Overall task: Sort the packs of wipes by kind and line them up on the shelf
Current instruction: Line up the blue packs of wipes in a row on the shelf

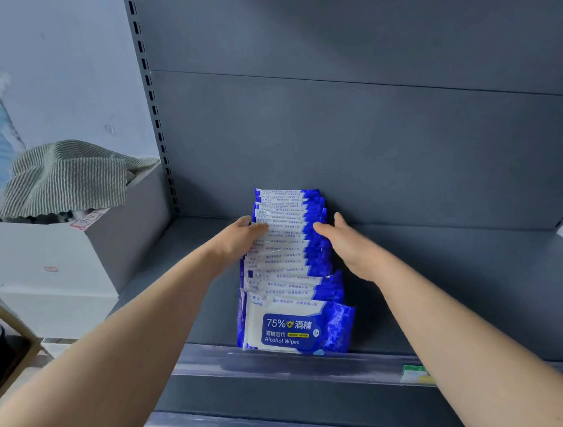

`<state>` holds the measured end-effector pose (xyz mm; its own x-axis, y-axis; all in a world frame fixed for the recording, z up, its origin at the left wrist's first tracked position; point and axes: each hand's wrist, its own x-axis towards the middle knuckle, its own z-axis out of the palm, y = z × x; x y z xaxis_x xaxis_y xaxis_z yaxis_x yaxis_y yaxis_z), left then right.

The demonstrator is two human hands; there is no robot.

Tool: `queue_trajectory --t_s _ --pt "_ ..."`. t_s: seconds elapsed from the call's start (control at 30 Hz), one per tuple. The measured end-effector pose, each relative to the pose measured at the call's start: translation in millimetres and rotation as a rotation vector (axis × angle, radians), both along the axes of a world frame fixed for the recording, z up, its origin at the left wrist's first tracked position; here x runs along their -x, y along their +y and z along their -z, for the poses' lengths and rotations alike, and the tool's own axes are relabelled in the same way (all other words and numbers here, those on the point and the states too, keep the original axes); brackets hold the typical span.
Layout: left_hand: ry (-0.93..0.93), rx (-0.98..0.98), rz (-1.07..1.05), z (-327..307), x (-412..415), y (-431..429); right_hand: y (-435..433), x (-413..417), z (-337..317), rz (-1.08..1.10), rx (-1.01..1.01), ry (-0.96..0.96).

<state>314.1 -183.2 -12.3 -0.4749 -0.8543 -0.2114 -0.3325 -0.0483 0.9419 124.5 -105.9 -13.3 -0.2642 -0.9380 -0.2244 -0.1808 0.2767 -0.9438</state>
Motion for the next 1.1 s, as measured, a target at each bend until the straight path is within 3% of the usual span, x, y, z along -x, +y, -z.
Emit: queue_trajectory --t_s 0.07,0.13,0.27,0.33,0.5,0.63,0.77,0.97,1.1 --pt "0.032 -0.046 0.037 1.4 5.9 -2.5 -8.4 -7.7 5.9 -0.030 -0.032 -0.107" --pt "0.022 -0.030 0.036 3.5 4.2 -17.4 -13.3 -6.9 6.3 -0.004 -0.008 -0.086" --pt "-0.133 0.162 -0.028 -9.2 5.2 -47.6 -29.1 15.7 0.4 0.124 -0.016 0.125" --pt "-0.179 0.158 -0.053 -11.9 13.3 -56.6 -39.8 21.4 -4.1 0.148 -0.012 0.141" --pt "-0.020 -0.018 -0.021 -3.0 39.4 -73.4 -70.5 17.1 -5.8 0.165 0.013 -0.126" --pt "0.089 -0.088 -0.013 0.5 43.9 -70.1 -69.8 5.6 -7.4 0.067 -0.029 -0.124" --pt "0.134 -0.049 0.013 -2.6 22.1 -56.8 -42.5 9.5 -6.9 0.085 -0.021 0.041" --pt "-0.130 0.116 0.065 -0.7 -33.4 15.7 40.4 2.7 -20.2 -0.038 -0.148 0.391" --pt "0.068 -0.011 0.164 11.3 -55.8 62.2 94.7 -25.7 -25.1 -0.066 -0.108 0.375"
